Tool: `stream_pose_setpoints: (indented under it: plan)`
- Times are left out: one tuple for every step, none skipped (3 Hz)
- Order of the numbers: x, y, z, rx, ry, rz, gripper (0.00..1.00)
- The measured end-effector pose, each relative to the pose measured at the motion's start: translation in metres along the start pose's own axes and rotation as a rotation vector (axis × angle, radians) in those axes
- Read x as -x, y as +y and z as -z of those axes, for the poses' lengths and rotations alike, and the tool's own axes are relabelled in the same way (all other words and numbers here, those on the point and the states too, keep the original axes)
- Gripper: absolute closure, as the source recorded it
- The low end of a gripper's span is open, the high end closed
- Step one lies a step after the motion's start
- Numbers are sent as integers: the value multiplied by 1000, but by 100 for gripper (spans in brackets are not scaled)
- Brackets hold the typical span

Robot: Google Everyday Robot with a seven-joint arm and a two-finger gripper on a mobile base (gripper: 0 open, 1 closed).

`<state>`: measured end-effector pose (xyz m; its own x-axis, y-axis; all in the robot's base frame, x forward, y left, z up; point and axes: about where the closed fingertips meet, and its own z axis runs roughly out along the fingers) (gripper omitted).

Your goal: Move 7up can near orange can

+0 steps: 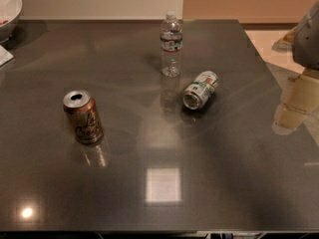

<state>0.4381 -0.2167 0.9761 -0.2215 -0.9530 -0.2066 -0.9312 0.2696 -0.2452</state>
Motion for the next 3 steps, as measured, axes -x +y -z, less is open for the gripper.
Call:
stream_pose_setpoints:
  plan:
    - [1,-1,0,-2,-1,2,0]
    - [6,-20,-11,20,-8,46,0]
    - [14,-50,-32,44,-34,122,0]
